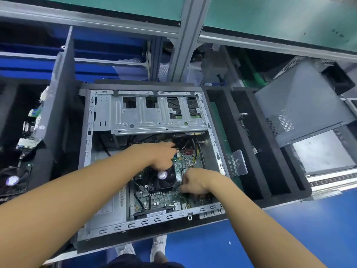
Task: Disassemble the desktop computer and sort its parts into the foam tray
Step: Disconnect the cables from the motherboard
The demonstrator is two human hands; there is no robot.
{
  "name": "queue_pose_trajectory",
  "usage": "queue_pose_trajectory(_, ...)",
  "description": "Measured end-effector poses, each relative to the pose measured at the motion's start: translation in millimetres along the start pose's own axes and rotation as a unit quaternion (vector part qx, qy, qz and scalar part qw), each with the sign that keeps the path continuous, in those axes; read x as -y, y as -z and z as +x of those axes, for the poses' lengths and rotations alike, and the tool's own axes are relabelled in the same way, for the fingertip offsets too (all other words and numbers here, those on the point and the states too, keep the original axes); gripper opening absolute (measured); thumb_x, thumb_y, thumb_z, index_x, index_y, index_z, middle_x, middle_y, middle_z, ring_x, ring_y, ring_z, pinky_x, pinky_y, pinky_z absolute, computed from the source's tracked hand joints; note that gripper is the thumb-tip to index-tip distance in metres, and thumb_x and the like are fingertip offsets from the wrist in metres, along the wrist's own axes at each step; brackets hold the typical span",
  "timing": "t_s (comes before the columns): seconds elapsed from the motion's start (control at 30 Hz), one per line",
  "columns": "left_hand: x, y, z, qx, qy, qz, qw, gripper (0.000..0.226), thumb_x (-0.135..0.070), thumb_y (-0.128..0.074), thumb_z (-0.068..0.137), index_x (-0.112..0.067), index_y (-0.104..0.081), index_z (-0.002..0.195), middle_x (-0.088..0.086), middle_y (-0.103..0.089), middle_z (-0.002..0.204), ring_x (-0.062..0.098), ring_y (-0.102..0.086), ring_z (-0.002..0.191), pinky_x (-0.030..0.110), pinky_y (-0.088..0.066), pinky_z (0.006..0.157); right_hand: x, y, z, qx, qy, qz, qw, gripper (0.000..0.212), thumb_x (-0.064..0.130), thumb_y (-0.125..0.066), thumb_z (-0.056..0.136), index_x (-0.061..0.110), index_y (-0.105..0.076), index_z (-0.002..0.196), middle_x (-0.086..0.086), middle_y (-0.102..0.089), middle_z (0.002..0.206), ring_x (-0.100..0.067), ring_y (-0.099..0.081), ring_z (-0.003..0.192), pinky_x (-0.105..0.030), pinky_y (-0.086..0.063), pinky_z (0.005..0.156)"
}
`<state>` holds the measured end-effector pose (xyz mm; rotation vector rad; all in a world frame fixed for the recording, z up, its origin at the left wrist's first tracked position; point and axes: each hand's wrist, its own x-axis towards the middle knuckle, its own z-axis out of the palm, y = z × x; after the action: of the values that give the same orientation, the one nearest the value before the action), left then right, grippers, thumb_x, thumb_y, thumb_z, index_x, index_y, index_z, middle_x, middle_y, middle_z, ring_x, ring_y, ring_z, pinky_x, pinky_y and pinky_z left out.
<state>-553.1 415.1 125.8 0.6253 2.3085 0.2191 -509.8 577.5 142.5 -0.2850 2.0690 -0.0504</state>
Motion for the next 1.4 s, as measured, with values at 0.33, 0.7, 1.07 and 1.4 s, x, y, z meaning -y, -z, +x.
queue_pose_trajectory(0.33, -9.4, -30.2, -19.0, -0.049, -0.092, 0.105, 0.989, 0.091, -0.063, -0.072, 0.074, -0.023, -0.038, 0.148, 0.008, -0.008, 0.164, 0.030, -0.010, 0.149, 0.052, -0.013, 0.119, 13.1, -31.4, 18.0, -0.055, -0.044, -0.076, 0.995, 0.014, 0.012, -0.059, 0.091, 0.005, -0.060, 0.104, -0.017, -0.064, 0.109, -0.031, -0.064, 0.099, -0.037, -0.055, 0.084)
queue_pose_trajectory(0.7, -15.9, -57.3, -3.1, -0.083, -0.071, 0.122, 0.986, 0.079, -0.056, -0.074, 0.076, -0.021, -0.045, 0.140, 0.011, -0.019, 0.158, 0.032, -0.024, 0.140, 0.051, -0.030, 0.110, 4.1, -24.1, 19.5, -0.098, 0.034, -0.121, 0.987, 0.017, 0.015, -0.052, 0.092, 0.005, -0.066, 0.090, -0.016, -0.066, 0.093, -0.032, -0.061, 0.081, -0.034, -0.050, 0.069)
queue_pose_trajectory(1.07, -18.6, -54.4, -2.5, -0.068, -0.056, 0.119, 0.989, 0.073, -0.041, -0.079, 0.073, -0.020, -0.045, 0.134, 0.010, -0.026, 0.148, 0.031, -0.029, 0.128, 0.048, -0.032, 0.100, -1.0, -23.0, 14.7, -0.040, 0.060, -0.105, 0.992, 0.018, 0.012, -0.051, 0.086, 0.004, -0.066, 0.090, -0.017, -0.067, 0.090, -0.034, -0.062, 0.084, -0.040, -0.056, 0.074)
queue_pose_trajectory(1.4, -18.9, -56.5, -1.3, -0.077, -0.057, 0.134, 0.986, 0.075, -0.043, -0.077, 0.076, -0.017, -0.042, 0.137, 0.011, -0.025, 0.148, 0.032, -0.029, 0.127, 0.046, -0.032, 0.099, -3.8, -25.1, 16.2, -0.042, 0.068, -0.111, 0.991, 0.019, 0.014, -0.049, 0.089, 0.002, -0.065, 0.090, -0.016, -0.064, 0.090, -0.034, -0.059, 0.085, -0.041, -0.054, 0.077)
